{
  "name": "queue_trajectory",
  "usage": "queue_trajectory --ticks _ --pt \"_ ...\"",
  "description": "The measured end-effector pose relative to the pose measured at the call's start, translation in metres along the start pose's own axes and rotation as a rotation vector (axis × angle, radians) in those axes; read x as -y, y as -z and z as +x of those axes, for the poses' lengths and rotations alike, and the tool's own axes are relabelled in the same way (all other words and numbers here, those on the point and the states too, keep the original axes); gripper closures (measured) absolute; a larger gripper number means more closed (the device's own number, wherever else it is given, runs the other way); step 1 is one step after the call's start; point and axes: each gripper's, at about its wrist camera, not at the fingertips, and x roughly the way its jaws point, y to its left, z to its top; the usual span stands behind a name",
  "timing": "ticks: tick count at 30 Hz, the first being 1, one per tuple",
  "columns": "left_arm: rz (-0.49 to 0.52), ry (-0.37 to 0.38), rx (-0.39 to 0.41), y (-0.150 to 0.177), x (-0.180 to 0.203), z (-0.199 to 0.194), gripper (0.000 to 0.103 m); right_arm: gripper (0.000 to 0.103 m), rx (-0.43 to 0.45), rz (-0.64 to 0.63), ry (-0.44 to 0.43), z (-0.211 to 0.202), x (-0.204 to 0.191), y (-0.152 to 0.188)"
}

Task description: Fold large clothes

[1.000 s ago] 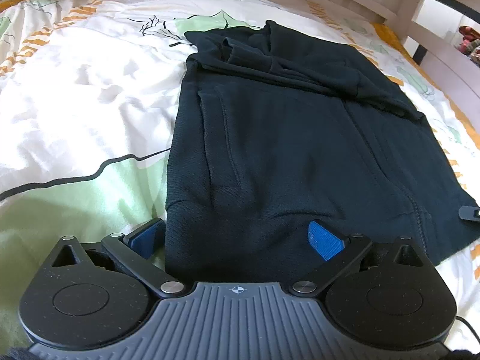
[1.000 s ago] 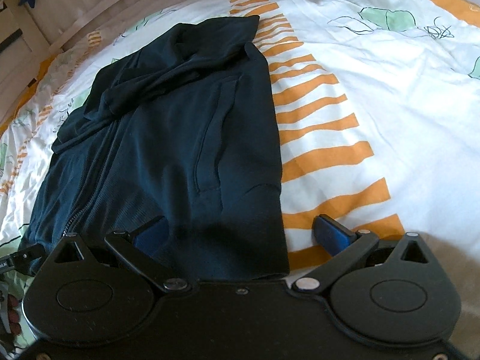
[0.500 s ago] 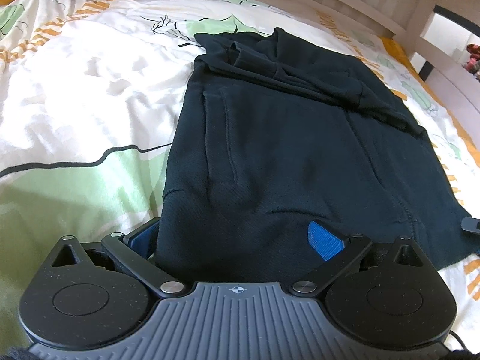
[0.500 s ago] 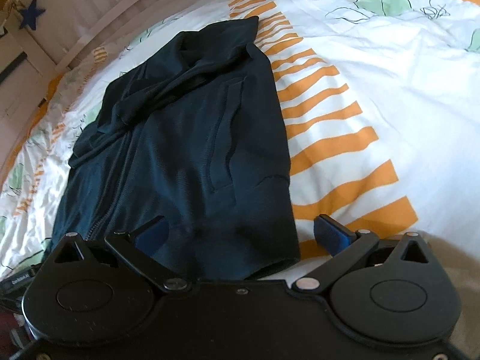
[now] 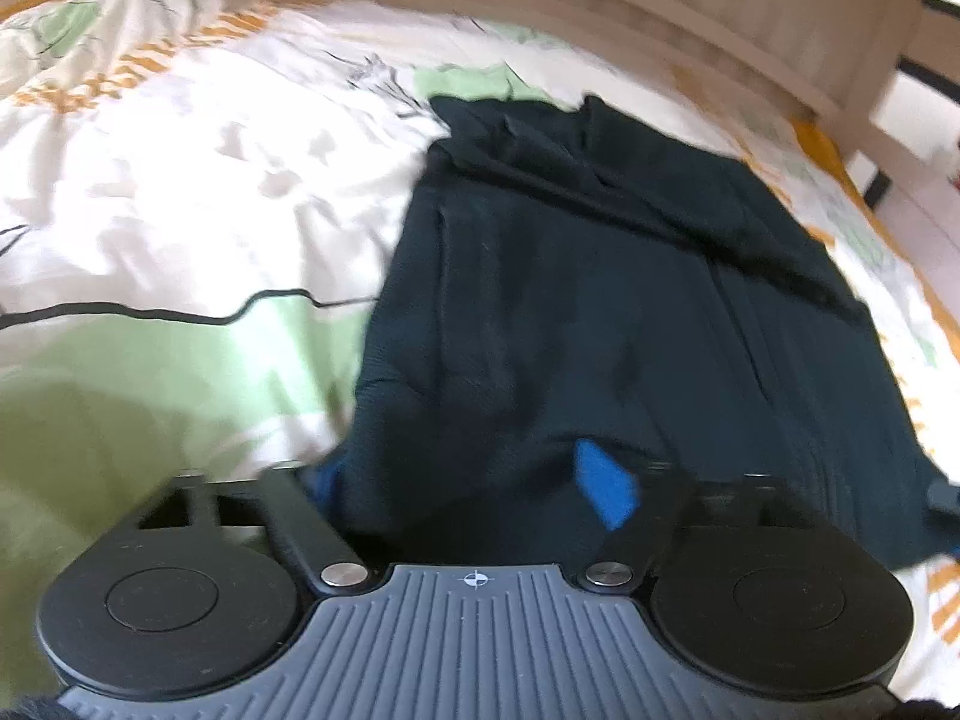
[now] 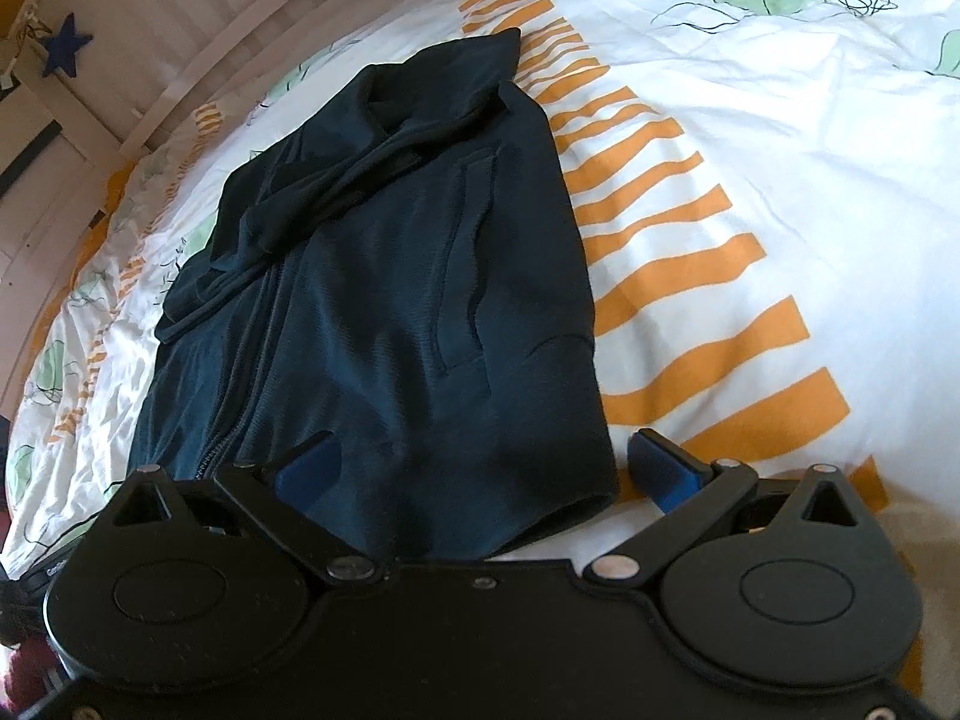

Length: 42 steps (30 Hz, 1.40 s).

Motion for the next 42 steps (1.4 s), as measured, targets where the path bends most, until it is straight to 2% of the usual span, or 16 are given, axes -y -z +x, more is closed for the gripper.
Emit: queue_trajectory --ticks 2,4,5,7,9,14,19,23,27,31,34,39,42 --pt "-0.021 0.021 0.015 -0.002 -0.004 -0.004 0.051 0.031 0.006 -0.005 -0.001 -0.001 -0.001 0.0" --pt "-0.053 0.024 0.047 -0.003 -0.008 -0.009 0.082 0.079 0.002 0.006 -0.02 -0.001 -0.001 0.0" --pt "-0.077 0.024 0.057 -0.005 -0.012 -0.011 0.084 0.083 0.001 0.015 -0.029 -0.001 0.0 -0.001" --pt "-0.157 0.073 0.063 -0.007 -0.023 -0.014 0.088 0.088 0.015 0.026 -0.043 -0.004 0.0 -0.002" --pt "-0.204 0.1 0.071 -0.009 -0.028 -0.017 0.088 0.089 0.036 0.032 -0.067 -0.01 -0.002 -0.005" --pt "-0.187 0.127 0.116 -0.018 -0.022 -0.027 0.089 0.09 0.082 0.06 -0.141 -0.022 -0.006 -0.012" --pt "-0.222 0.181 0.169 -0.039 -0.02 -0.041 0.091 0.09 0.12 0.085 -0.215 -0.028 -0.01 -0.023" --pt "-0.273 0.238 0.216 -0.069 -0.02 -0.044 0.092 0.09 0.17 0.082 -0.267 -0.036 -0.015 -0.044" --pt "-0.301 0.264 0.281 -0.112 -0.016 -0.033 0.092 0.09 0.229 0.103 -0.329 -0.037 -0.022 -0.083" --pt "-0.289 0.276 0.344 -0.166 -0.008 -0.003 0.092 0.09 0.276 0.141 -0.362 -0.015 -0.028 -0.136" --pt "-0.282 0.257 0.351 -0.202 0.001 0.034 0.092 0.09 0.29 0.161 -0.353 0.017 -0.035 -0.178" --pt "-0.248 0.146 0.292 -0.238 0.016 0.112 0.092 0.09 0.269 0.147 -0.267 0.089 -0.041 -0.235" --pt "-0.212 0.084 0.225 -0.244 0.02 0.155 0.091 0.09 0.239 0.132 -0.19 0.127 -0.037 -0.25"
